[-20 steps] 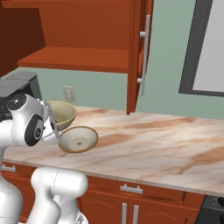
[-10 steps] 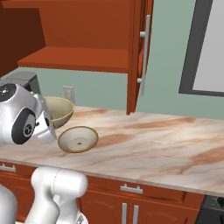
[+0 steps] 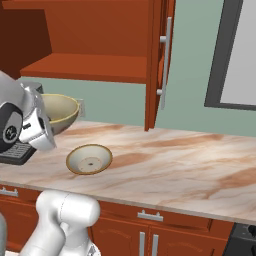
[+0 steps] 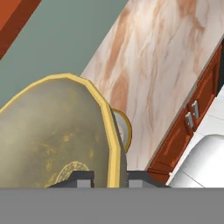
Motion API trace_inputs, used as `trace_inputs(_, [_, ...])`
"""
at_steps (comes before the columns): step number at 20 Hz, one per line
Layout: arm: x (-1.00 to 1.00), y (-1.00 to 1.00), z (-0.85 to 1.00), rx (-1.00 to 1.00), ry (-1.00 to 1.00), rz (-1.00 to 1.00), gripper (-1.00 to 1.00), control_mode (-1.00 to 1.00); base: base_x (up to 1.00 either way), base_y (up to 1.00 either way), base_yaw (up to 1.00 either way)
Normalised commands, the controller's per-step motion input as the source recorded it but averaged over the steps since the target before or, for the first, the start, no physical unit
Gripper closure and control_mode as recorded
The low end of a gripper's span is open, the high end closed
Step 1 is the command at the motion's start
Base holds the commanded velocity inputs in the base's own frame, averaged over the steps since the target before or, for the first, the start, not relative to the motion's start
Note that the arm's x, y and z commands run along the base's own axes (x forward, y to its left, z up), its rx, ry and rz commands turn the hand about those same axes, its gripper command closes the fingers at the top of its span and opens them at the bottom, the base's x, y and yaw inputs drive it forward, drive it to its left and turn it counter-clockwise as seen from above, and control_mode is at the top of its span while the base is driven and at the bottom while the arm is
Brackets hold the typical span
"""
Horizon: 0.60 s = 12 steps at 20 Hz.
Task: Open the cabinet. Pick the bowls from the counter and place them in the cabinet. Then close the cabinet.
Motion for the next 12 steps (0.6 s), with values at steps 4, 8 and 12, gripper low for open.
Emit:
trace_inputs(4, [-0.29, -0.14, 0.60, 0.03, -0.06, 0.00, 1.00, -1.00, 0.00, 0.00, 0.00])
trace_inputs(8, [-0.28, -0.08, 0.59, 0.04, -0.08, 0.00, 1.00, -1.00, 0.00, 0.00, 0.00])
trace_inputs(12, [-0.20, -0.03, 0.46, 0.03, -0.08, 0.00, 1.00, -1.00, 0.00, 0.00, 0.00])
